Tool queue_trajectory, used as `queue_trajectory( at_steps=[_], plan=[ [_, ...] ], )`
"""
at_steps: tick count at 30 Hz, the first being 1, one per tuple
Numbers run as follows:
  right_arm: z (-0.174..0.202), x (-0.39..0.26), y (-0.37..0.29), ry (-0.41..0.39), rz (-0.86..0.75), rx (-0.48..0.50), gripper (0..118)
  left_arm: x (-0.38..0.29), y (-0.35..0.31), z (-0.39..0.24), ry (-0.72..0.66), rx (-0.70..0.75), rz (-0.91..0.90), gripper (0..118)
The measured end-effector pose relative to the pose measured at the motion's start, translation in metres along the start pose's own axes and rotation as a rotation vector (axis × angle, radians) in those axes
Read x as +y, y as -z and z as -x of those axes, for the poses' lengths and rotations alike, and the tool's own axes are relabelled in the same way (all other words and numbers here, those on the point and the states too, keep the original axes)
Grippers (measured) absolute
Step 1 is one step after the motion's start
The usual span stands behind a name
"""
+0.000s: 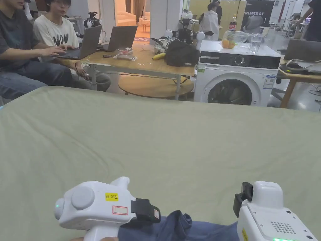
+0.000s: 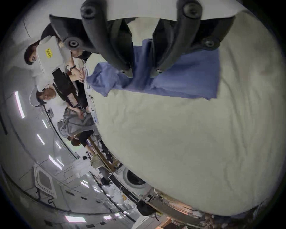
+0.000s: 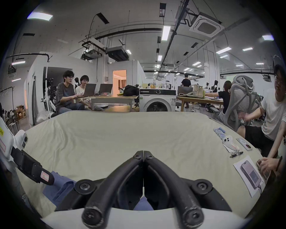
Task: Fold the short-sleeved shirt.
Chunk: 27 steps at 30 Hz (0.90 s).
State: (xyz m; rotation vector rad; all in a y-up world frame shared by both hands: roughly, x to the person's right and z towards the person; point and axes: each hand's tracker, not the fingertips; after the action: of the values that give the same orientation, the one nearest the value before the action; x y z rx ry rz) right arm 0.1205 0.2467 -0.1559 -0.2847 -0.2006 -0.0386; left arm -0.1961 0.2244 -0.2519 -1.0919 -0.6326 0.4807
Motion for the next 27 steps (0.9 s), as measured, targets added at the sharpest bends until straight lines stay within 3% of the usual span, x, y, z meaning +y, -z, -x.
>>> queue_trajectory(
  at_steps=[6,14,19,23,24,27],
  plan=[
    [-0.002,-0.001,0.001,0.0,0.006,0.001,0,-0.008,0.024,0.014,0.005,0.133,0.046,10],
    [-0.008,-0.006,-0.001,-0.005,0.018,-0.006,0,-0.027,0.082,-0.014,0.019,-0.21,0.162,10],
    [-0.015,-0.009,0.0,-0.001,0.024,-0.016,0,-0.031,0.114,-0.014,-0.015,-0.168,0.151,3],
    [-0.017,-0.01,0.001,0.01,0.029,-0.023,0,-0.031,0.122,-0.01,-0.001,-0.138,0.138,3],
    [-0.017,-0.01,0.001,0.011,0.03,-0.023,0,-0.03,0.118,-0.009,-0.007,-0.147,0.138,6],
    [-0.017,-0.01,0.002,0.009,0.027,-0.023,0,-0.024,0.102,-0.007,-0.035,-0.172,0.155,29]
  ],
)
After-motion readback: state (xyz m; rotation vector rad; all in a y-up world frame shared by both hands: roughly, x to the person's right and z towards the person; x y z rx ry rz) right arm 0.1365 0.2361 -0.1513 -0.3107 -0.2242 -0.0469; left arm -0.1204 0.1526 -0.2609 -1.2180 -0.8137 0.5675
